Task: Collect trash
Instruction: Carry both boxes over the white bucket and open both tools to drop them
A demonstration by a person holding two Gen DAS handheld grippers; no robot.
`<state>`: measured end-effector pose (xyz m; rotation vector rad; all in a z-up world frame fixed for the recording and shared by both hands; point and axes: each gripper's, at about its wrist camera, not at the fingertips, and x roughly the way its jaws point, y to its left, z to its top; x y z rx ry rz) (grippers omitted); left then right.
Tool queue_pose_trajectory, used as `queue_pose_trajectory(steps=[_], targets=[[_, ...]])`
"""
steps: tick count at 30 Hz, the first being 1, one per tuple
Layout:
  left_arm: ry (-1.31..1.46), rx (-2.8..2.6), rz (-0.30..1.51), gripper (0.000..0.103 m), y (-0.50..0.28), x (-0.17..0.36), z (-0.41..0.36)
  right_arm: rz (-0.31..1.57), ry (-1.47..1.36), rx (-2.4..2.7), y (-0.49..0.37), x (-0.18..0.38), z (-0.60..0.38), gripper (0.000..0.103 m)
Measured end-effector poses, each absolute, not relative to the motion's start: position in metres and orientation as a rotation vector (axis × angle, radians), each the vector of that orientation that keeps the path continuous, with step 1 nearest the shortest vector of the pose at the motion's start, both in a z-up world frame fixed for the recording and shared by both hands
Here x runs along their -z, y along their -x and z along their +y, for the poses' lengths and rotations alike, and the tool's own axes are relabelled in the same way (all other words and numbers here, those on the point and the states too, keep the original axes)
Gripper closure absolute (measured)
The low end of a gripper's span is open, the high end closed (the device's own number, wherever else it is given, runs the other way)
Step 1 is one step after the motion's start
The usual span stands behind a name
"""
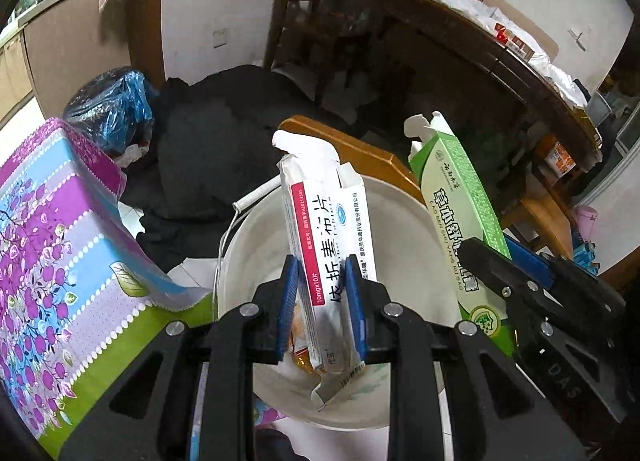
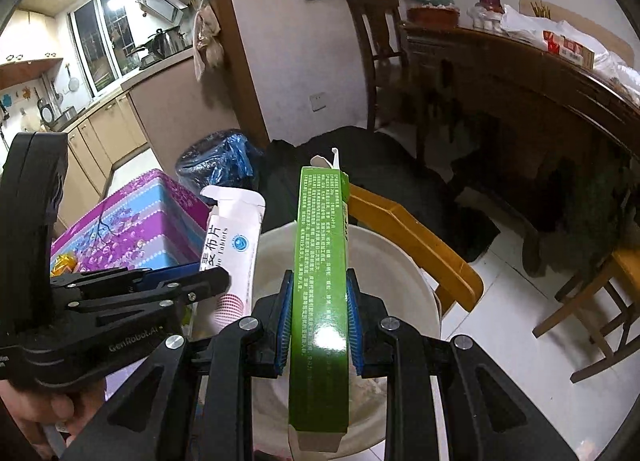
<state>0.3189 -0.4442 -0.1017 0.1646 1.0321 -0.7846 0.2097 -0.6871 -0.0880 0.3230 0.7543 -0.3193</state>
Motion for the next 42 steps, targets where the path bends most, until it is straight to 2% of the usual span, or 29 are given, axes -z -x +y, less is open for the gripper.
queue_pose_trajectory(steps=[30,42], targets=[[-0.210,0.733,1.068,0.075,-0.320,0.119,-0.453,0.767,-0.360,0.324,-0.213,0.112,-0.686,0.078],[-0.218,0.731,1.056,0.075,-0.315,0.116,-0.455,0.740,-0.368,0.332,-0.204,0.109,-0.687,0.073]])
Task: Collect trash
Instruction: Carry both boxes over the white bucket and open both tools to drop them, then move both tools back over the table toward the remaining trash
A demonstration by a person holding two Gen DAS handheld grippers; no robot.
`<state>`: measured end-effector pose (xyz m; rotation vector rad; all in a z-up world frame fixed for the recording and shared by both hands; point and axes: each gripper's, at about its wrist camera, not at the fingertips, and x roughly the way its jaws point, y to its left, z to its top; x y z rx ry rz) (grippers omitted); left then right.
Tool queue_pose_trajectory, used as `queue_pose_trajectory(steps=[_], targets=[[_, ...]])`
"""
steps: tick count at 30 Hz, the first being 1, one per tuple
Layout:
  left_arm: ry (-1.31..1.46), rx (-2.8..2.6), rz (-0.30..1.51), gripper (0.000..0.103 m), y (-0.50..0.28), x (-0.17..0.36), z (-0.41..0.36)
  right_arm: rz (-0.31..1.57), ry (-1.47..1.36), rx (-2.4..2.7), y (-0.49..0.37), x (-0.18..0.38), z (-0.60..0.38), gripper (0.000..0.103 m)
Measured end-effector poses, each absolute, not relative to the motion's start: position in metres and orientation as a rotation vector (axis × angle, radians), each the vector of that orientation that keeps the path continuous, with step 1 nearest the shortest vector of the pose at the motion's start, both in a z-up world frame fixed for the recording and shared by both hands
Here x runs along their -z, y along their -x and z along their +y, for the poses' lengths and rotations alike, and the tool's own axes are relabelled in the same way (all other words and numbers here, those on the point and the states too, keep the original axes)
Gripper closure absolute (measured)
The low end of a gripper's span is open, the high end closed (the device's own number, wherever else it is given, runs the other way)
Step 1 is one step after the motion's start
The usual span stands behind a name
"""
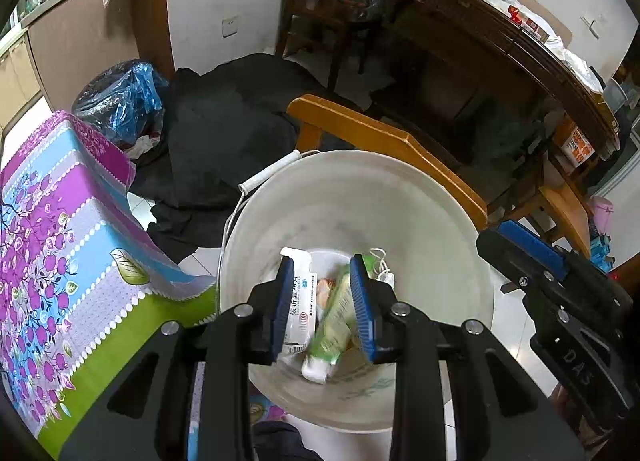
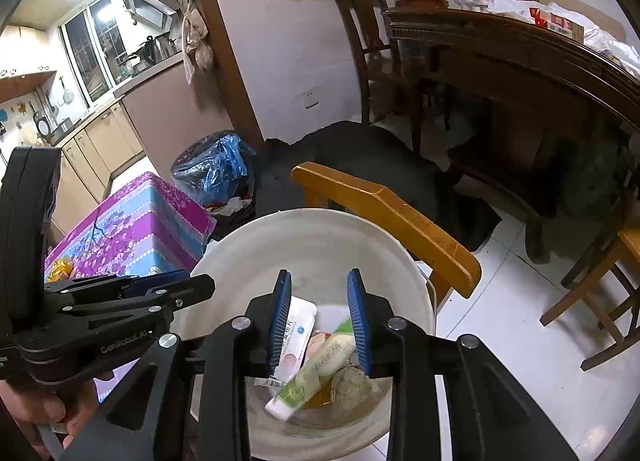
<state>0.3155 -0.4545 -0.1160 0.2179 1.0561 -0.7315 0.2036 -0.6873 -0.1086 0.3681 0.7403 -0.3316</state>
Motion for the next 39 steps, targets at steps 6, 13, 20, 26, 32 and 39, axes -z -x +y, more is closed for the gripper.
queue_pose_trajectory(steps=[6,13,20,26,32,39], targets=[[-0.217,0.728,1.056,0.075,-0.314,0.116,-0.454,0.730,-0.361,0.329,-0.200,0.103,-0.686,0.073],[-0.211,0.726,1.043,0.075,-0.310,0.112,-0.446,0.725,-0.356,0.328,-0.197,0.100,-0.681,0.068],[-0.200,0.724,1.038,0.075,-0.307,0.108,-0.439,0.718,-0.344,0.322,-0.193,0.092,-0.676,0.064],[-0.193,0.727,1.025,0.075,-0.304,0.102,-0.435,0.715,-0.337,0.321,-0.191,0.088,-0.673,0.060],[-0.201,0.722,0.991,0.046,-0.300,0.096,-0.431,0.706,-0.342,0.335,-0.188,0.086,-0.673,0.026],[-0.211,0.704,0.968,0.035,-0.300,0.093,-0.430,0.697,-0.345,0.338,-0.185,0.081,-0.675,0.023]])
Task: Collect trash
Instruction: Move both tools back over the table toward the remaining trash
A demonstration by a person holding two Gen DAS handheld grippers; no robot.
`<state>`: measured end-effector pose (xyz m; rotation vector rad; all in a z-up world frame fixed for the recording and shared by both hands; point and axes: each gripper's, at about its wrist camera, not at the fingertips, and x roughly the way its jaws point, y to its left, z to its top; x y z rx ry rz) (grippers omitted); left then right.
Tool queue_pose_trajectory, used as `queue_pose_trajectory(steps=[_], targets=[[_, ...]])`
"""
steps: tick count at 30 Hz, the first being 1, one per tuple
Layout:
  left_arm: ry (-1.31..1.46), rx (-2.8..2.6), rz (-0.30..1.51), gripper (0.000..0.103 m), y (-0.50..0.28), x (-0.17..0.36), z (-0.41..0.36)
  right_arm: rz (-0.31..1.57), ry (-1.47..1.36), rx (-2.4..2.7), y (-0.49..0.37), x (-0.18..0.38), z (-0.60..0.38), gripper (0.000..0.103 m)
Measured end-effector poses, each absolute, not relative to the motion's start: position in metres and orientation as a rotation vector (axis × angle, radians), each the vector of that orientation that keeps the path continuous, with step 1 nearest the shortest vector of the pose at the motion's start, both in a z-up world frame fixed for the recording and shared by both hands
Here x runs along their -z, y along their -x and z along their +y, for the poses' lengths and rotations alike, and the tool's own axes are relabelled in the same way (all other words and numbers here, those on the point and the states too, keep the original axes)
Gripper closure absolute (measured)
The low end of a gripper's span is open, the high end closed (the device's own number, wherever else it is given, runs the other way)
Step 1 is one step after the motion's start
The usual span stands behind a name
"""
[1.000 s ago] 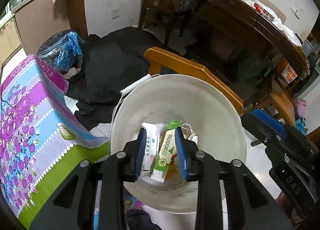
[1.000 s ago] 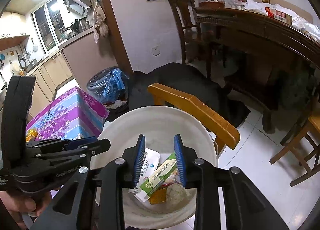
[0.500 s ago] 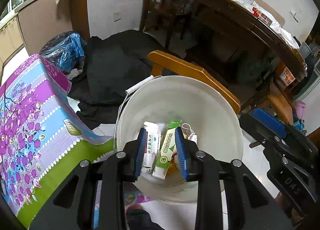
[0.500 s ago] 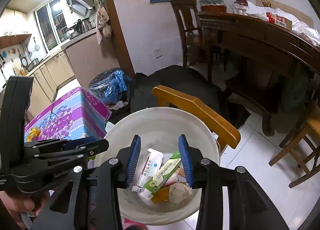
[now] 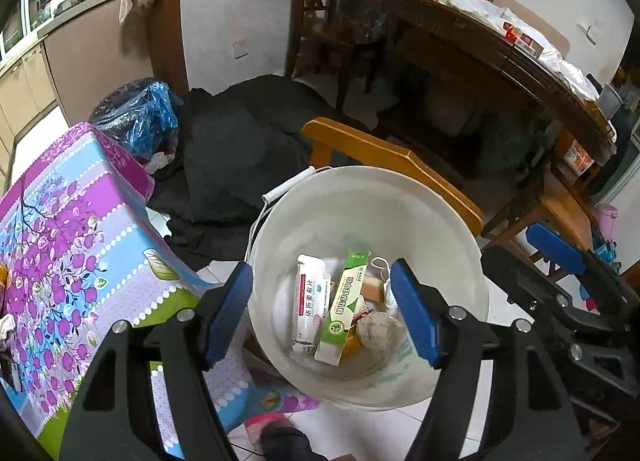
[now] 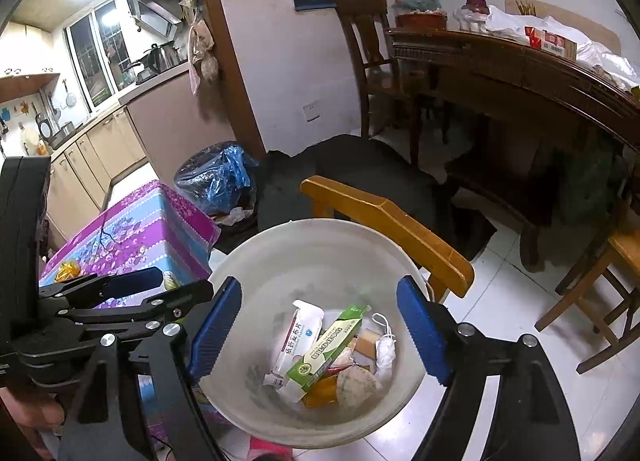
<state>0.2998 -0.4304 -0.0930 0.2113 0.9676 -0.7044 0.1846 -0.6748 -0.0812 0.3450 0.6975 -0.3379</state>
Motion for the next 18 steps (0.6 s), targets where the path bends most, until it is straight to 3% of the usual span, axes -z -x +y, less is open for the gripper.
queue_pose_trajectory(steps=[7,11,18], targets=[[-0.243,0.681,0.942,0.035,-0.299,0.094,-0.422,0.653,-0.351,0.335,-0.177,0.072,-0.673,0.023],[-0.275,0.650,0.873,0.035,-0.297,0.089,-0.392,0.519,-0.345,0.290,-0.157,0.045,-0.655,0.023],[-0.180,0.455,0.765,0.035,-0.314,0.084,-0.211,0.403,-0.259,0.086,-0.146,0.028,-0.583,0.018]])
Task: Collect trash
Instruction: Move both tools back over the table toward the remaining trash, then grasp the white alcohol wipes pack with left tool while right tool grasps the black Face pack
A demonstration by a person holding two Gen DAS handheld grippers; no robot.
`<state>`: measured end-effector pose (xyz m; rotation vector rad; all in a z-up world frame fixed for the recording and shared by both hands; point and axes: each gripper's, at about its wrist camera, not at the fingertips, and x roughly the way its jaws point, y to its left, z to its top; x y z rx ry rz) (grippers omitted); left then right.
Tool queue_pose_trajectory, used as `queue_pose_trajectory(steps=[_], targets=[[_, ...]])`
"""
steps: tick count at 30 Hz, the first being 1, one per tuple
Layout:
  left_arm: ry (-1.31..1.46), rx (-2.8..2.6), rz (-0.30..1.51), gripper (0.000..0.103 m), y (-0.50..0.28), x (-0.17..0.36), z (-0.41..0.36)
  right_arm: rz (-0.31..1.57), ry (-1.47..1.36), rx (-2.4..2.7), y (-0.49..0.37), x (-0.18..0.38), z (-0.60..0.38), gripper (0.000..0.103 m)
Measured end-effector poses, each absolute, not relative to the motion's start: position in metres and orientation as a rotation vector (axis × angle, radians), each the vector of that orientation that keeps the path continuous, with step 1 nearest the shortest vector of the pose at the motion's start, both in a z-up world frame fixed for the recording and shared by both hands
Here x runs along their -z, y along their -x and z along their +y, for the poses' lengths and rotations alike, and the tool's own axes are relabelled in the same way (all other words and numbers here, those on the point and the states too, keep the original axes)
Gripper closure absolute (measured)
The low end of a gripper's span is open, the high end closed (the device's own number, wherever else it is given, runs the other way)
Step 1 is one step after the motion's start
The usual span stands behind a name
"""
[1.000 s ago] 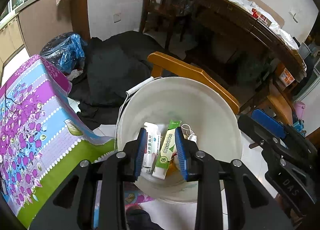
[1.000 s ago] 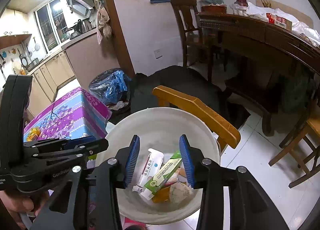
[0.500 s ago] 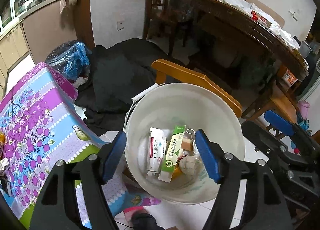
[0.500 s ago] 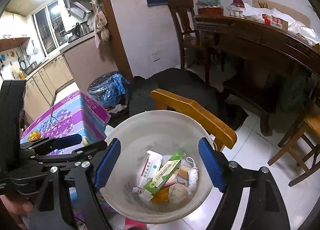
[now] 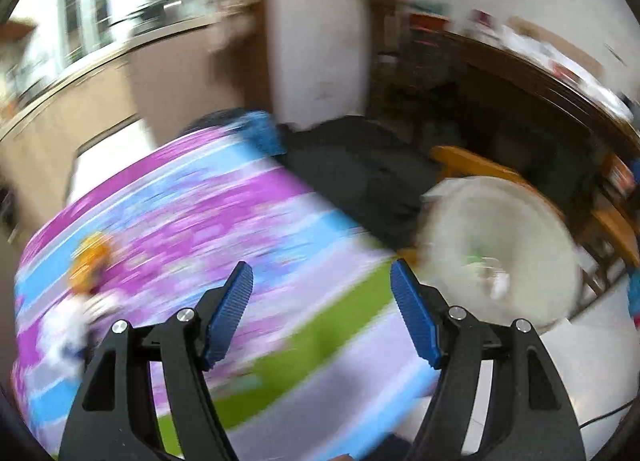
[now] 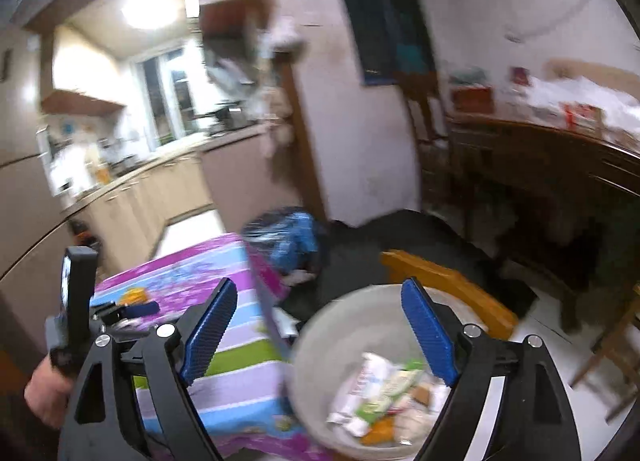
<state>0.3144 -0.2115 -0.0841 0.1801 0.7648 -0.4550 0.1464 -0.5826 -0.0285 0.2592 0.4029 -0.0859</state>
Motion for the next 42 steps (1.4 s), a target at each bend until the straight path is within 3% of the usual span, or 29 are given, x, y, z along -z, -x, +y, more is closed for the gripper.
queue_pose_trajectory(steps=[8,9,14,23,24,28,29,31,35,40,42], targets=[[0.298,0.110,0.894,0.027,-0.341,0.114,0.045,0.561,-0.239,-0.174,-0.218,0.078,-0.480,0.017],[0.361,0.082,0.915,0.021,-0.340,0.122,0.063,0.569,-0.239,-0.197,-0.226,0.081,-0.468,0.017],[0.548,0.009,0.973,0.011,-0.351,0.151,0.097,0.606,-0.203,-0.313,-0.258,0.091,-0.401,0.017],[0.576,-0.022,1.008,0.011,-0.390,0.166,0.083,0.649,-0.194,-0.353,-0.264,0.102,-0.367,0.016],[0.576,-0.029,0.999,0.014,-0.391,0.166,0.083,0.652,-0.193,-0.353,-0.261,0.102,-0.370,0.016],[0.575,0.010,0.963,0.065,-0.388,0.162,0.083,0.663,-0.182,-0.366,-0.259,0.106,-0.367,0.016],[0.551,0.007,0.952,0.070,-0.386,0.158,0.081,0.664,-0.176,-0.373,-0.259,0.105,-0.363,0.017],[0.546,0.016,0.929,0.077,-0.381,0.152,0.083,0.665,-0.165,-0.384,-0.260,0.104,-0.360,0.017],[0.520,0.074,0.887,0.079,-0.364,0.133,0.099,0.660,-0.118,-0.441,-0.266,0.101,-0.339,0.017],[0.387,0.102,0.885,0.079,-0.347,0.106,0.120,0.730,-0.016,-0.578,-0.297,0.111,-0.284,0.040],[0.333,0.103,0.903,0.079,-0.341,0.103,0.129,0.766,0.015,-0.620,-0.313,0.119,-0.259,0.043]])
